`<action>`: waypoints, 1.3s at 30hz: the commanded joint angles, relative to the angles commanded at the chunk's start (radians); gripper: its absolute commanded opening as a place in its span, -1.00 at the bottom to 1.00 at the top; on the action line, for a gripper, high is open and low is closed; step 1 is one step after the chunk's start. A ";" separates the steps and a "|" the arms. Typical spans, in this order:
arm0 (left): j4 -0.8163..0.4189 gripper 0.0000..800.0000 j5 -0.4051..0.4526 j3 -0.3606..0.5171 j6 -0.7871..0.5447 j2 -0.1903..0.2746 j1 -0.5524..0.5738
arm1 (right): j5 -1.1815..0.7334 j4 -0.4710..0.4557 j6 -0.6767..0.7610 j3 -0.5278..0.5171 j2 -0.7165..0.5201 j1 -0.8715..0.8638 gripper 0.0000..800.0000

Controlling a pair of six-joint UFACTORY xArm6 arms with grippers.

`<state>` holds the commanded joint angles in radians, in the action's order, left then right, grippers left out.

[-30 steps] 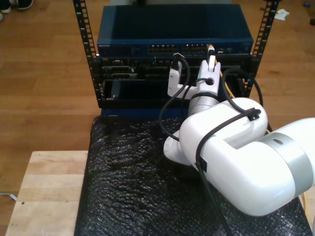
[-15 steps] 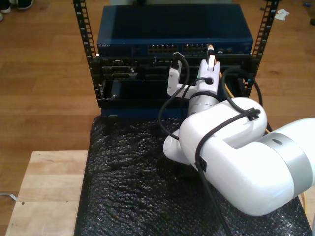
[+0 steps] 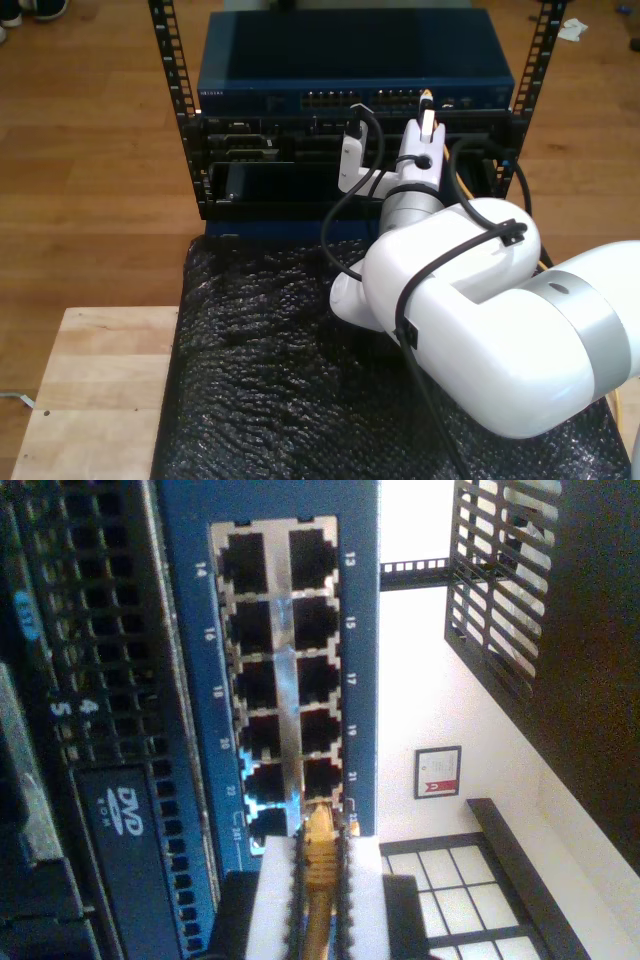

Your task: Grab the cable and plug it in

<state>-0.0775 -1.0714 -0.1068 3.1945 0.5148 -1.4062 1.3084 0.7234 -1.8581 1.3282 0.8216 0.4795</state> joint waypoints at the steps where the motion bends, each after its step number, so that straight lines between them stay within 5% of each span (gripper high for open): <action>1: 0.000 1.00 0.000 0.000 0.000 0.000 0.002 | 0.000 0.000 0.000 -0.003 -0.002 -0.002 -1.00; 11: 0.000 1.00 0.000 0.000 0.000 0.000 0.002 | 0.008 -0.003 0.003 -0.032 -0.021 0.021 -0.47; 20: 0.000 1.00 0.000 0.000 0.000 0.000 0.002 | 0.003 -0.003 0.005 -0.173 -0.143 0.041 -0.19; 33: 0.000 1.00 0.000 0.000 0.000 0.000 0.000 | -0.141 -0.020 0.005 -0.502 -0.483 0.021 0.10; 39: 0.000 1.00 0.000 0.000 0.000 0.000 0.002 | -0.404 -0.115 0.006 -0.603 -0.669 -0.044 0.52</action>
<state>-0.0775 -1.0714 -0.1068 3.1945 0.5148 -1.4047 0.9049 0.6084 -1.8520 0.7252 0.1527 0.4350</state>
